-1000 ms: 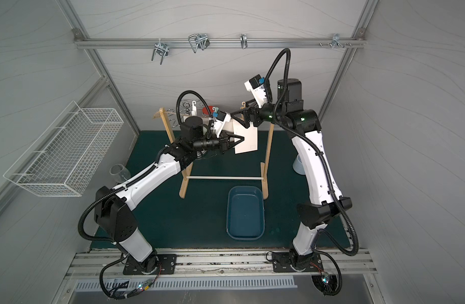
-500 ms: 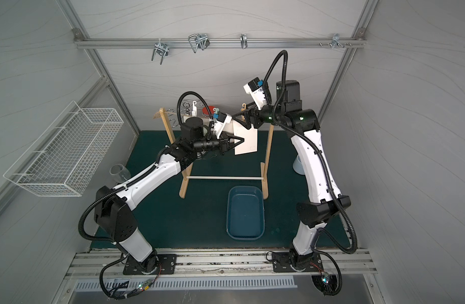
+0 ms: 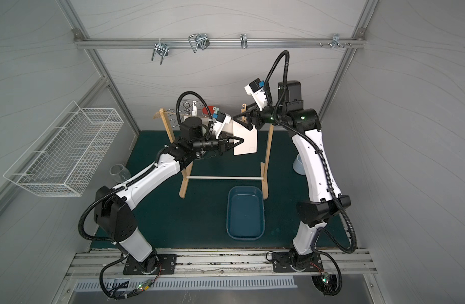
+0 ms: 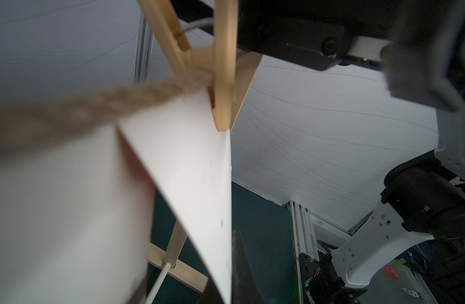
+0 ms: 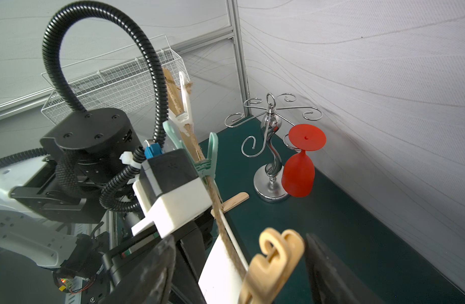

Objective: Remove the postcards from the strings
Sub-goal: Remove the clamp from the clothesline.

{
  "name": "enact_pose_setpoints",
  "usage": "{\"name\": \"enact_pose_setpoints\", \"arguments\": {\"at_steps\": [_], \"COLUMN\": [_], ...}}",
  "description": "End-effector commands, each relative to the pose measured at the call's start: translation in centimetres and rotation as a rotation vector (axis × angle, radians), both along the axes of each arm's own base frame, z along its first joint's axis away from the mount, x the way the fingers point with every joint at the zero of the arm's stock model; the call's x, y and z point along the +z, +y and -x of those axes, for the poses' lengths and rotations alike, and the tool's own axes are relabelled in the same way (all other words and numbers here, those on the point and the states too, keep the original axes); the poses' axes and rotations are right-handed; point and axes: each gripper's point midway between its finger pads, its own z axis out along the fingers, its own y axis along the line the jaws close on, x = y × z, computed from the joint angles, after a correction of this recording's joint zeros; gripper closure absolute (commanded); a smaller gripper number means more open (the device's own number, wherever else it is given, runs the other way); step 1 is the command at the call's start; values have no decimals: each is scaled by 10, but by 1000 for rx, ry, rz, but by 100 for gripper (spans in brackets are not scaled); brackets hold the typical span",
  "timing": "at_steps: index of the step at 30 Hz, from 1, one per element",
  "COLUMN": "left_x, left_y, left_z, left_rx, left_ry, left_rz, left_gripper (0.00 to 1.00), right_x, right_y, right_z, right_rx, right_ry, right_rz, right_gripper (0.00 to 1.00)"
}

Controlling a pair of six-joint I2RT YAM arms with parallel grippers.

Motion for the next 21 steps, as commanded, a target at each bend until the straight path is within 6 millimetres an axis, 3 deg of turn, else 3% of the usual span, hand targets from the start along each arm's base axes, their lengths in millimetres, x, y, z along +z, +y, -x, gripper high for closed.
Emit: {"name": "enact_pose_setpoints", "arguments": {"at_steps": [1,10,17,21], "left_x": [20,19,16,16], "left_y": [5,6,8,8], "left_z": [4,1,-3,-4], "left_rx": [-12,-3,16,21], "left_ry": [-61,-63,-54,-51], "left_rz": [26,12,-1,-7], "left_gripper": [100,100,100,100], "right_x": [-17,-21,-18,-16], "right_y": [0,1,1,3], "right_z": [3,11,15,18], "right_rx": [23,58,54,65], "right_ry": [63,82,72,68], "right_rz": [34,38,44,48], "right_gripper": [22,33,27,28]}}
